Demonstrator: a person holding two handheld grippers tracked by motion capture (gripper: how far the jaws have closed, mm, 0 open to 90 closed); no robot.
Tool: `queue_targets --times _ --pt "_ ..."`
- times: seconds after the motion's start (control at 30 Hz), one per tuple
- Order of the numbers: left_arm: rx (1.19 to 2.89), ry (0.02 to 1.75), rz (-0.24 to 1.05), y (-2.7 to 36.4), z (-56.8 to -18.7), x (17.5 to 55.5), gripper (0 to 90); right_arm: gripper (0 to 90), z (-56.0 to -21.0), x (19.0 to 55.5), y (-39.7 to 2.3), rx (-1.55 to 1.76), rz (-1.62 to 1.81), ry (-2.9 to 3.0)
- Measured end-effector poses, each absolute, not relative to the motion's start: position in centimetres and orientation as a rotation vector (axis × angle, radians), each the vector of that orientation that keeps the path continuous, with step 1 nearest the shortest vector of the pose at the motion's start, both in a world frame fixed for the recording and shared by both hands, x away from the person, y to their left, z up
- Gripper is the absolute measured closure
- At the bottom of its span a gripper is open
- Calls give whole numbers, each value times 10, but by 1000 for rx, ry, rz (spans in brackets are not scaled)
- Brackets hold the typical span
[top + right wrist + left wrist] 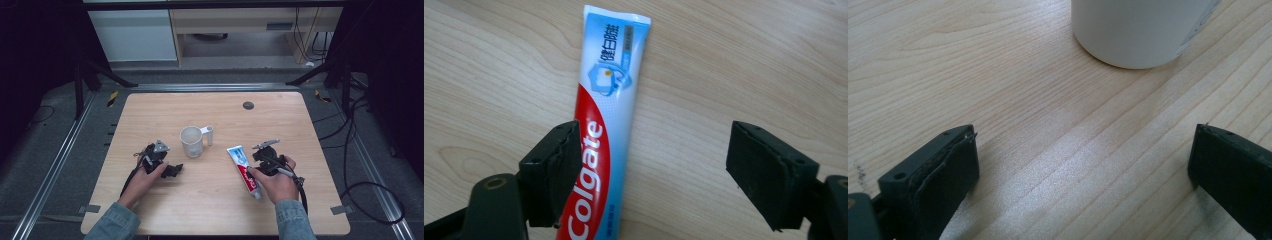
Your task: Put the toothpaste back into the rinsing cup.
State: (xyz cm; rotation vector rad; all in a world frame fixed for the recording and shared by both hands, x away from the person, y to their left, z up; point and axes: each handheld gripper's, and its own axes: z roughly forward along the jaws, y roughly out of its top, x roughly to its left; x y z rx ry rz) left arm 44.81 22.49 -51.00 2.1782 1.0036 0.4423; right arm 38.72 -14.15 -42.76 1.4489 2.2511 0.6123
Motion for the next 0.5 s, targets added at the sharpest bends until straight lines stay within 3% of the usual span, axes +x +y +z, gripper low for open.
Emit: queue_targets --times 0.5 --pt "2171 1004 442 225 -510 448 0 289 -413 410 -123 1411 550 2327"
